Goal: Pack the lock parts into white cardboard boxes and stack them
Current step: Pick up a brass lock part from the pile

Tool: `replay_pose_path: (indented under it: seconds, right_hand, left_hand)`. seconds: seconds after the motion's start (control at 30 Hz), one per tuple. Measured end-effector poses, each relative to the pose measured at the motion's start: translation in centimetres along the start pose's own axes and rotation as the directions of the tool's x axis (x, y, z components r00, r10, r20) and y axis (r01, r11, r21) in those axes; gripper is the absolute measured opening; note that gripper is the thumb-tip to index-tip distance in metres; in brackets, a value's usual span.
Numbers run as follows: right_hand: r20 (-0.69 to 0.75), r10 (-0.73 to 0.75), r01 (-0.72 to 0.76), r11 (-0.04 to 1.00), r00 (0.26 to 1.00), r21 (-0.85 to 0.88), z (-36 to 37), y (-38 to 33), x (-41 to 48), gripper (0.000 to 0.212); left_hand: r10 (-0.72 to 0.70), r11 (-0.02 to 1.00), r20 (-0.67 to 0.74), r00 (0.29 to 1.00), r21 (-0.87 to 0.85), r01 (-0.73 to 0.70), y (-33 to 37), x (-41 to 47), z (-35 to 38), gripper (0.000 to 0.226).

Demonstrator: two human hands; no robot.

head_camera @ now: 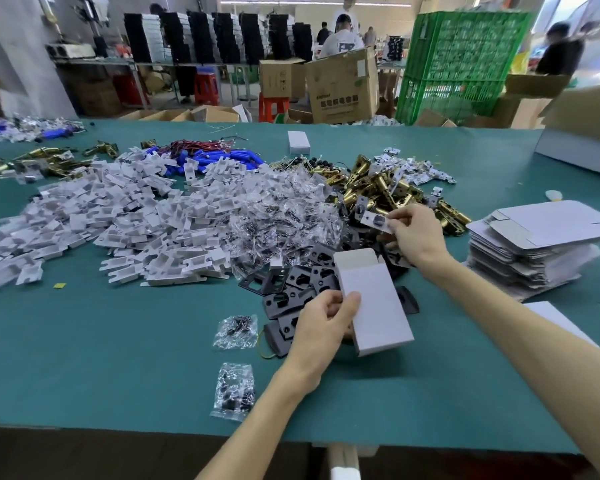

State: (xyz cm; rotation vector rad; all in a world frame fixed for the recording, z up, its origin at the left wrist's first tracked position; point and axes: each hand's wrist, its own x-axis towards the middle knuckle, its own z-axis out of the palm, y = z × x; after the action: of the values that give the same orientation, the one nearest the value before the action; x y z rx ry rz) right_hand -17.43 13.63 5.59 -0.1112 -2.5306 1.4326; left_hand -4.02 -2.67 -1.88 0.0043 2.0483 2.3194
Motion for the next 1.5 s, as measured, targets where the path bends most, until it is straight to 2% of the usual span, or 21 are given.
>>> replay_pose_path:
  seconds: [0.13, 0.23, 0.3, 0.37, 0.43, 0.5, 0.67, 0.8, 0.9, 1.07, 1.17, 1.3, 1.4, 1.5]
  right_hand:
    - [0.093, 0.101, -0.118, 0.971, 0.991, 0.208, -2.1, 1.0, -4.8, 0.013]
    - [0.182, 0.197, -0.253, 0.896, 0.963, 0.364, -3.6, 2.3, -8.6, 0.011]
    - [0.277, 0.237, -0.348, 0.802, 0.931, 0.485, -4.2, 3.4, -10.7, 0.008]
    - [0.385, 0.236, -0.438, 0.662, 0.892, 0.609, -4.6, 4.2, -12.1, 0.007]
    - [0.456, 0.24, -0.509, 0.536, 0.857, 0.673, -4.9, 4.8, -12.7, 0.02]
    - [0.467, 0.302, -0.557, 0.464, 0.831, 0.689, -5.0, 5.2, -12.6, 0.03]
    - [0.54, 0.349, -0.638, 0.517, 0.766, 0.571, -5.1, 5.2, -11.5, 0.034]
    - [0.552, 0.324, -0.634, 0.502, 0.769, 0.589, -5.5, 5.0, -11.2, 0.043]
    - [0.562, 0.247, -0.595, 0.533, 0.789, 0.601, -6.1, 5.0, -11.4, 0.042]
    - [0.399, 0.141, -0.383, 0.674, 0.906, 0.632, -8.0, 4.5, -11.8, 0.051]
    - [0.326, 0.023, -0.245, 0.709, 0.945, 0.661, -9.1, 2.7, -12.1, 0.044]
    - [0.251, -0.146, -0.07, 0.724, 0.957, 0.686, -9.4, -1.1, -12.9, 0.034]
    - [0.144, -0.263, 0.125, 0.786, 0.954, 0.605, -9.0, -3.3, -13.2, 0.021]
    - [0.068, -0.329, 0.272, 0.864, 0.942, 0.423, -8.6, -4.6, -13.1, 0.028]
  left_hand:
    - [-0.015, 0.999, -0.007, 1.0, -0.028, 0.015, 0.1, -0.1, 0.0, 0.03]
    - [-0.025, 0.999, -0.032, 0.999, -0.042, 0.024, 0.0, 0.0, 0.0, 0.03]
    - [-0.023, 0.999, -0.047, 0.999, -0.039, 0.021, -0.2, 0.1, 0.0, 0.03]
    - [-0.022, 0.999, -0.061, 0.998, -0.035, 0.02, -0.3, 0.2, -0.1, 0.03]
    - [-0.018, 0.999, -0.066, 0.998, -0.028, 0.016, -0.3, 0.2, -0.1, 0.029]
    - [-0.015, 1.0, -0.068, 0.998, -0.024, 0.013, -0.2, 0.1, -0.2, 0.028]
    - [0.017, 0.998, -0.033, 0.999, -0.059, -0.019, 0.1, -0.1, -0.3, 0.023]
    - [0.015, 0.993, -0.02, 1.0, -0.114, -0.017, 0.2, -0.3, -0.4, 0.025]
    - [0.008, 0.99, -0.022, 1.0, -0.139, -0.011, 0.2, -0.2, -0.5, 0.028]
    - [0.064, 0.991, 0.031, 0.997, -0.12, -0.06, 0.1, -0.3, -0.5, 0.026]
    - [0.108, 0.992, 0.082, 0.991, -0.075, -0.102, 0.1, -0.5, -0.4, 0.032]
    - [0.108, 0.993, 0.18, 0.978, -0.075, -0.096, 0.4, -0.8, -0.5, 0.047]
    - [0.105, 0.993, 0.242, 0.964, -0.085, -0.087, 0.5, -1.1, -0.6, 0.047]
    - [0.107, 0.993, 0.26, 0.96, -0.077, -0.09, 0.7, -1.3, -0.5, 0.043]
